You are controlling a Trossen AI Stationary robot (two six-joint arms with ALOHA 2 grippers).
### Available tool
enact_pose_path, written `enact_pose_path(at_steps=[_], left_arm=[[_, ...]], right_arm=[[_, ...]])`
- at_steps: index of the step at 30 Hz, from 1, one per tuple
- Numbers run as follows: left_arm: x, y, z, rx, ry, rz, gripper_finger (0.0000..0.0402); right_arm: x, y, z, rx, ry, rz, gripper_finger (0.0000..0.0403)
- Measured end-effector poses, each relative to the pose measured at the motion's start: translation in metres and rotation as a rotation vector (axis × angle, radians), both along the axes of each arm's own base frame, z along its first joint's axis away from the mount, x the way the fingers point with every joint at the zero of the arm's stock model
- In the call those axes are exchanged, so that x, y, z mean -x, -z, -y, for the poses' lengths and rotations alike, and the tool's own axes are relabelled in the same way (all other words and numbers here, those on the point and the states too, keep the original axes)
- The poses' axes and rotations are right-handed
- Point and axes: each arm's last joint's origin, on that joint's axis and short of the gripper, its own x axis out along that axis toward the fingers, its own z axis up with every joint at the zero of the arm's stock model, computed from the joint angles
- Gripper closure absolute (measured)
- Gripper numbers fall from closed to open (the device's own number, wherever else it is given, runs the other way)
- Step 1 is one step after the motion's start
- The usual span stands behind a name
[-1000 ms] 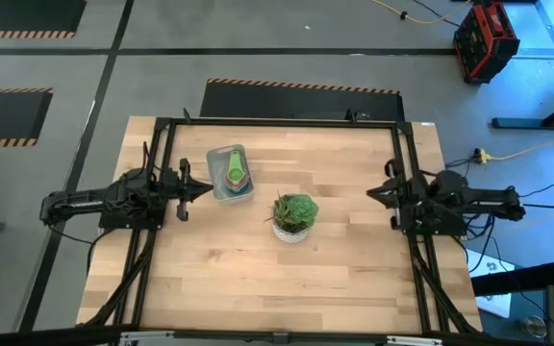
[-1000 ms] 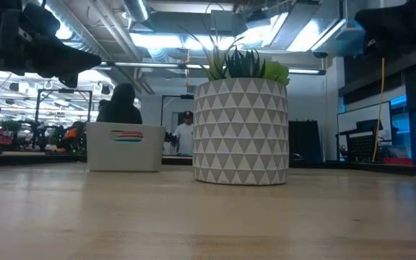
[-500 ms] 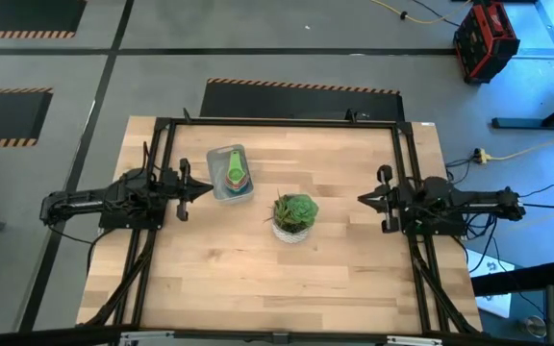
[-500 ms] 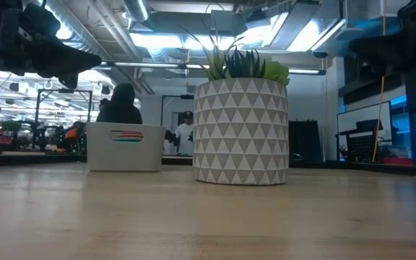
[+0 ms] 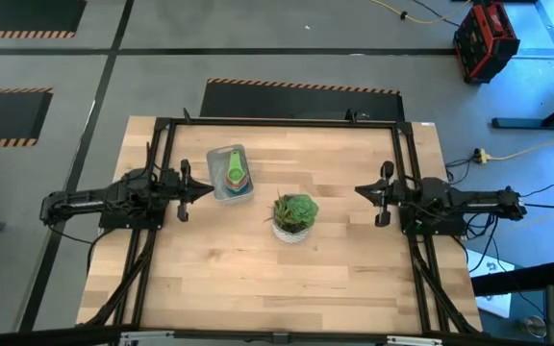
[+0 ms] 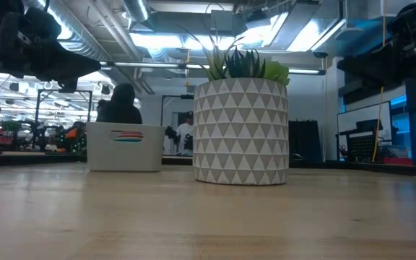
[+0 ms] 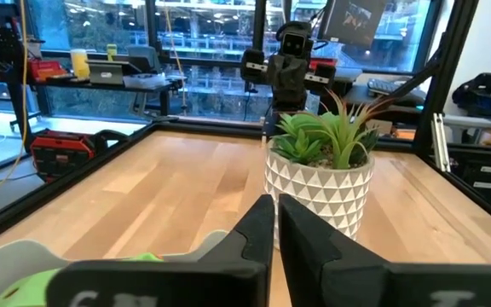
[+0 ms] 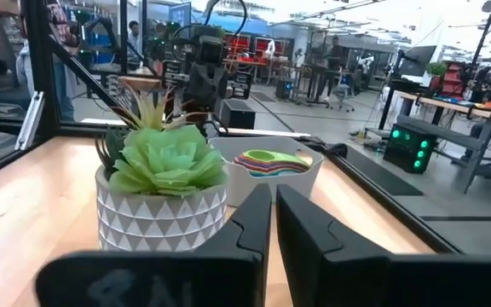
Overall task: Nest measuring cups in basket
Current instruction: Return to Home Position
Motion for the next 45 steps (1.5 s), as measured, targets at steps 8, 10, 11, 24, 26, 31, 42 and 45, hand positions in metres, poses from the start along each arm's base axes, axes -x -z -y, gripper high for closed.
enact_pose_path(at_steps=[8, 10, 11, 24, 26, 31, 42, 45], left_arm=[[0.0, 0.0003, 0.0, 0.0, 0.0, -0.003, 0.0392], [0.0, 0.0003, 0.0, 0.0, 0.0, -0.003, 0.0395], [0.0, 0.0003, 0.0, 0.0, 0.0, -0.003, 0.0397], [0.0, 0.0004, 0.0, 0.0, -0.001, -0.004, 0.0382], [0.0, 0.0004, 0.0, 0.0, -0.001, -0.004, 0.0379], [0.0, 0.0004, 0.0, 0.0, -0.001, -0.004, 0.0376], [0.0, 0.0004, 0.0, 0.0, -0.001, -0.004, 0.0392], [0.0, 0.0004, 0.0, 0.0, -0.001, -0.004, 0.0396]], right_arm=[[0.0, -0.0001, 0.0, 0.001, 0.0, 0.0, 0.0375], [0.0, -0.0001, 0.0, 0.001, 0.0, -0.001, 0.0375], [0.0, -0.0001, 0.0, 0.001, 0.0, 0.0, 0.0375], [0.0, -0.0002, 0.0, 0.001, 0.0, 0.0, 0.0375], [0.0, -0.0002, 0.0, 0.001, 0.0, -0.001, 0.0375], [0.0, -0.0003, 0.0, 0.001, 0.0, 0.0, 0.0375], [0.0, -0.0003, 0.0, 0.001, 0.0, 0.0, 0.0375], [0.0, -0.0003, 0.0, 0.001, 0.0, -0.001, 0.0375]])
